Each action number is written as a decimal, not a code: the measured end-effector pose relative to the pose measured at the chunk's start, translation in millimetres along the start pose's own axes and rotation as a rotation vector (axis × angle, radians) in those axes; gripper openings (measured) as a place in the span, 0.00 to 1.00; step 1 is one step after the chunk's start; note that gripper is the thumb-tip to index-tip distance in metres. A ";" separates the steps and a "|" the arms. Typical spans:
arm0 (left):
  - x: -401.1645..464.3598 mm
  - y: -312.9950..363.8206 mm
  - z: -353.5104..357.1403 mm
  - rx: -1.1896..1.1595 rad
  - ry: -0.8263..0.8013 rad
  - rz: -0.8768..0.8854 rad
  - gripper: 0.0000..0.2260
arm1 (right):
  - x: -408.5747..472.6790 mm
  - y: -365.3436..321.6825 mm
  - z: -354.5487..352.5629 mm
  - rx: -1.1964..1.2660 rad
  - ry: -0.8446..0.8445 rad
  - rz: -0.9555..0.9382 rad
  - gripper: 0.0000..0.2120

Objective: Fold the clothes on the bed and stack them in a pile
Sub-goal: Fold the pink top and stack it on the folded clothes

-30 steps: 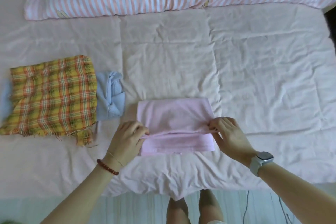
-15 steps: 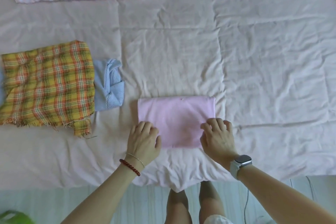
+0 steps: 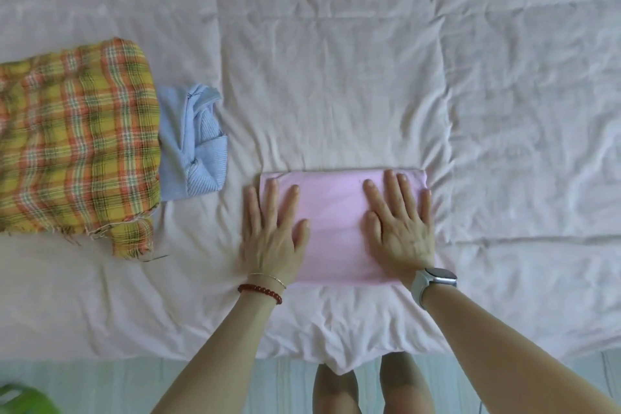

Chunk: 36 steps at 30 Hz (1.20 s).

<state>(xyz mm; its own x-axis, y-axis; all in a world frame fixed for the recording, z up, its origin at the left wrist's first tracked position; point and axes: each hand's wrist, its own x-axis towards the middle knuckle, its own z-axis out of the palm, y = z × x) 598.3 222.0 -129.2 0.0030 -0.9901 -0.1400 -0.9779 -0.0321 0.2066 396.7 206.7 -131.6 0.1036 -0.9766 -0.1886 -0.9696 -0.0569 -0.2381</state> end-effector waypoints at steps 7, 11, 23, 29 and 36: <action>-1.3 -17.7 -36.6 -0.753 -0.121 -0.524 0.19 | -19.7 13.9 -35.0 0.742 0.049 0.608 0.21; 18.8 -16.6 -46.3 -0.883 -0.250 -0.656 0.11 | -3.9 8.6 -48.9 0.891 -0.081 0.810 0.09; -10.7 -13.6 -126.4 -0.909 0.107 -0.665 0.13 | -11.5 -46.9 -111.6 0.950 -0.086 0.539 0.07; 8.3 -120.6 -207.8 -0.693 0.442 -0.771 0.18 | 25.2 -175.0 -124.9 1.058 -0.192 0.291 0.07; 56.0 -271.3 -250.7 -0.618 0.572 -0.863 0.12 | 99.0 -322.3 -108.3 1.151 -0.183 0.153 0.06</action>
<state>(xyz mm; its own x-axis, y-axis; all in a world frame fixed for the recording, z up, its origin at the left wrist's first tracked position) 916.2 141.1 49.7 0.8517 -0.5222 -0.0435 -0.3432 -0.6185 0.7069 695.4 105.9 29.6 0.1248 -0.9074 -0.4013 -0.2124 0.3706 -0.9042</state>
